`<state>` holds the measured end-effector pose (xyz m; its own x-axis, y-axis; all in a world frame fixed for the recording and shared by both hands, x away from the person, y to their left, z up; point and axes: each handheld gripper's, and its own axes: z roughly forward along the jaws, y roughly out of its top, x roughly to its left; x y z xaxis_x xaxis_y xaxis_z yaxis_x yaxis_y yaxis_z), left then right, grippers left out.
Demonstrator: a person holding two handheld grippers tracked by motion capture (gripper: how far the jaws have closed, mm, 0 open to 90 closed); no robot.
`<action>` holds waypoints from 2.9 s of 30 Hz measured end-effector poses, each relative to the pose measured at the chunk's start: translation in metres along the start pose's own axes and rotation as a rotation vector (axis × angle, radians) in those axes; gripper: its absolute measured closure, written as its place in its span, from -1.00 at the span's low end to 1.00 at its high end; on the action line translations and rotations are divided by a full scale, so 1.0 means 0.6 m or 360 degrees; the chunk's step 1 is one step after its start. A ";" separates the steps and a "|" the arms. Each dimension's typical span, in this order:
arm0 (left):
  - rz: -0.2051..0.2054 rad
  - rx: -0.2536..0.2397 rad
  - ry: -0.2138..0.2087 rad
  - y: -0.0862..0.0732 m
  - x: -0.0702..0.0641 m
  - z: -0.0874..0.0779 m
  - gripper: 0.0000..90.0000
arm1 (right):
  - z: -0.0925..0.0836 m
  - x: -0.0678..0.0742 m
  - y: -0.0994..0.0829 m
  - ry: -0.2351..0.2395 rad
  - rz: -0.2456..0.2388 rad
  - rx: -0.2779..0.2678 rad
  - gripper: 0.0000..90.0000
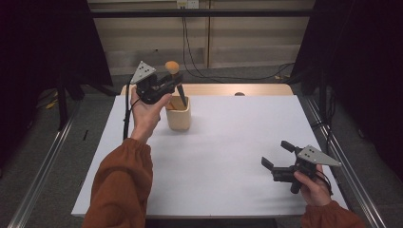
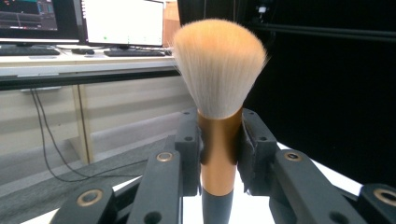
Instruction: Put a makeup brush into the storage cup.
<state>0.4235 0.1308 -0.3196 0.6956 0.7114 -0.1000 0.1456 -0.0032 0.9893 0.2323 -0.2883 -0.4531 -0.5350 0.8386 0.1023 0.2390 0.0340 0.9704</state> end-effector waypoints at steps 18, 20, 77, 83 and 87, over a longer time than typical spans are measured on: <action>0.0053 0.0061 0.0008 -0.022 0.001 0.022 0.61 | 0.001 -0.001 -0.002 0.0001 -0.0006 0.0013 -1.00; 0.0082 0.0062 0.0025 -0.023 -0.003 0.024 0.61 | 0.002 0.000 -0.002 0.0005 -0.0002 0.0021 -1.00; 0.0075 0.0308 0.0044 -0.130 0.006 0.046 0.13 | 0.002 -0.002 -0.004 0.0023 -0.0017 0.0023 -1.00; 0.0082 0.0299 0.0062 -0.132 0.007 0.037 -0.14 | 0.002 -0.003 -0.004 0.0023 -0.0015 0.0023 -1.00; 0.0067 0.0283 0.0051 -0.131 0.006 0.030 -0.30 | 0.003 -0.004 -0.005 0.0025 -0.0004 0.0026 -1.00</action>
<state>0.4273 0.1207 -0.3996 0.6812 0.7301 -0.0529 0.2412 -0.1556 0.9579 0.2342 -0.2896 -0.4565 -0.5485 0.8297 0.1035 0.2506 0.0451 0.9670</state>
